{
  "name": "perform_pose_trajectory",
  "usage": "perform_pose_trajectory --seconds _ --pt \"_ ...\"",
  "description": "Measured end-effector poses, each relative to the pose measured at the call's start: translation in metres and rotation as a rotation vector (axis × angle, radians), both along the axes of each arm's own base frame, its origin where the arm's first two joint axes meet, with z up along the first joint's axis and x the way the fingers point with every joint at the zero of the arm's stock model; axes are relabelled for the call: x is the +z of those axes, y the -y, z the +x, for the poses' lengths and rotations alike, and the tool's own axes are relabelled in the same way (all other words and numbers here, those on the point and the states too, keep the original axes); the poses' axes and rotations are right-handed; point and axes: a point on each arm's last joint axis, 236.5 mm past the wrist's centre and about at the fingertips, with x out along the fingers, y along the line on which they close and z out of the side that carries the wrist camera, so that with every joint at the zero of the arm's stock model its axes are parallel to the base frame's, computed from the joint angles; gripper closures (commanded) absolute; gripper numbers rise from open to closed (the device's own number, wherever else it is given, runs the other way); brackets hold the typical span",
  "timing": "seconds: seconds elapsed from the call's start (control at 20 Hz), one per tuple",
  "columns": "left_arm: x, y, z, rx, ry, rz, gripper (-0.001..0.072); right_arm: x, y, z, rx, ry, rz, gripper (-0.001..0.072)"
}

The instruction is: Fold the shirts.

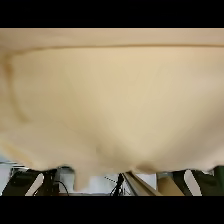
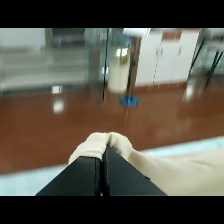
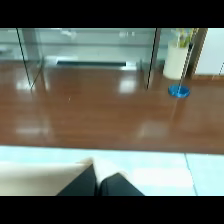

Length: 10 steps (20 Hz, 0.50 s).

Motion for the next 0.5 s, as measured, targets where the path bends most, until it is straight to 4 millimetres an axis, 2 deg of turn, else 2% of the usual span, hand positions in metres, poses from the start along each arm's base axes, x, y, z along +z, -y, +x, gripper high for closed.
perform_pose_trajectory --seconds 0.1,0.2,0.35,0.5 --pt "-0.045 0.0 0.03 0.007 -0.126 0.002 0.0683 -0.04 0.004 0.024 0.016 -0.115 0.048 0.0691" --pt "-0.101 -0.002 0.069 0.021 -0.262 -0.002 0.0683 -0.085 0.007 0.054 0.042 -0.222 0.105 0.0691" --pt "-0.188 0.0 0.124 0.033 -0.448 -0.025 0.0683 -0.165 0.014 0.107 0.076 -0.382 0.192 0.0691" --pt "-0.259 0.007 0.174 0.038 -0.574 -0.076 0.0682 -0.235 0.02 0.162 0.111 -0.505 0.282 0.0691"
